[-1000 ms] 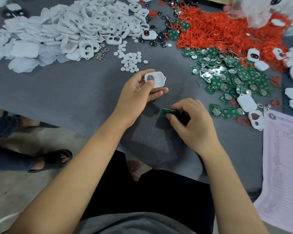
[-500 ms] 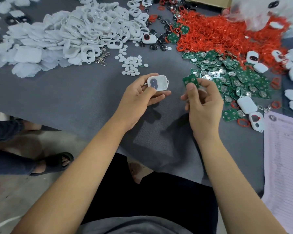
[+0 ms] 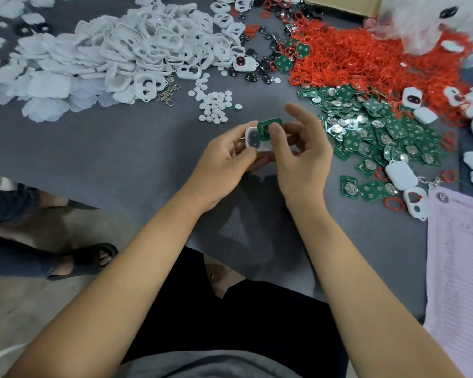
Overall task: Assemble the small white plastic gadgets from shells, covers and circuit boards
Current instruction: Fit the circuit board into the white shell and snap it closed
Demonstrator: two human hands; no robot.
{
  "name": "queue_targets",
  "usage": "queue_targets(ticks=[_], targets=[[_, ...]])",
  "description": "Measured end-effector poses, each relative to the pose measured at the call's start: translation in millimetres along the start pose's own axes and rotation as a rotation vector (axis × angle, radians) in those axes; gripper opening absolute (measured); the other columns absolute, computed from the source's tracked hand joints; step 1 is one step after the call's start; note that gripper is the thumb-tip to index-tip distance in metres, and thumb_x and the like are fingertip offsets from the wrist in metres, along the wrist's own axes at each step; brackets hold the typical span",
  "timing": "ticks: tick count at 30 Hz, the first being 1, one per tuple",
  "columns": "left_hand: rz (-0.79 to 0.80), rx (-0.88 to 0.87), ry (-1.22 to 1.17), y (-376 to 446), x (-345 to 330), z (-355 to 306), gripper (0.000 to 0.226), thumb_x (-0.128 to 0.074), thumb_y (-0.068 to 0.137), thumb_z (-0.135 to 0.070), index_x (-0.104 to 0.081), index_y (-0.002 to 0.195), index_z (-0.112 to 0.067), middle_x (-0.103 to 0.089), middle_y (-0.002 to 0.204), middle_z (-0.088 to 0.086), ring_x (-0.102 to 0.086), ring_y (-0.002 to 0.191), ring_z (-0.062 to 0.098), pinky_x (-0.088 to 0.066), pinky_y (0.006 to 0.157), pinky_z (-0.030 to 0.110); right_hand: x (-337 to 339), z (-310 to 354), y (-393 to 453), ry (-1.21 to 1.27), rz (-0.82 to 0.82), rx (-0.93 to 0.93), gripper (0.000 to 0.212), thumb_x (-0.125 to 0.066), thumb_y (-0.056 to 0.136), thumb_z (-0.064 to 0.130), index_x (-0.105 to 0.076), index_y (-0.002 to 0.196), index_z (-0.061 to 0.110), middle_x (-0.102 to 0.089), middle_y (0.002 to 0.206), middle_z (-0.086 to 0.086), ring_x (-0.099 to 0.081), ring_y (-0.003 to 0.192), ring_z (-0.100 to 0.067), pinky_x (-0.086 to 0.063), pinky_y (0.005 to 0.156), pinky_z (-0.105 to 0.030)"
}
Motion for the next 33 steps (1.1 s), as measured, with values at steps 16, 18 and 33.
queue_targets(ticks=[16,18,33], targets=[[-0.001,0.017,0.064,1,1,2,0.051,-0.048,0.101,0.014,-0.05,0.148,-0.004,-0.072,0.125,0.009,-0.071,0.115,0.017,-0.056,0.092,0.024,-1,1,-6,0.031,0.007,-0.108,0.012,-0.081,0.089,0.02,-0.076,0.1,0.021,-0.077,0.081,0.009,-0.073,0.075,-0.005,-0.053,0.066,-0.014],[-0.002,0.02,0.064,1,1,2,0.051,-0.046,0.1,0.016,-0.05,0.147,-0.004,-0.073,0.122,0.008,-0.072,0.114,0.016,-0.056,0.092,0.024,-1,1,-5,0.031,0.011,-0.117,0.012,-0.082,0.089,0.021,-0.076,0.099,0.023,-0.078,0.081,0.009,-0.074,0.074,-0.008,-0.054,0.067,-0.016],[0.018,-0.001,0.042,0,3,0,0.048,-0.048,0.102,0.012,-0.049,0.148,-0.004,-0.072,0.125,0.006,-0.071,0.114,0.014,-0.056,0.092,0.022,6,-2,-10,-0.155,0.021,-0.023,0.017,-0.076,0.093,0.021,-0.078,0.11,0.019,-0.074,0.091,0.007,-0.056,0.067,-0.002,-0.039,0.065,-0.015]])
Point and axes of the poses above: each hand's wrist, its own y-axis towards the middle knuckle, its own x-axis out of the back of the hand, z = x × y, the point moved 1 cm from there along y, towards the middle knuckle
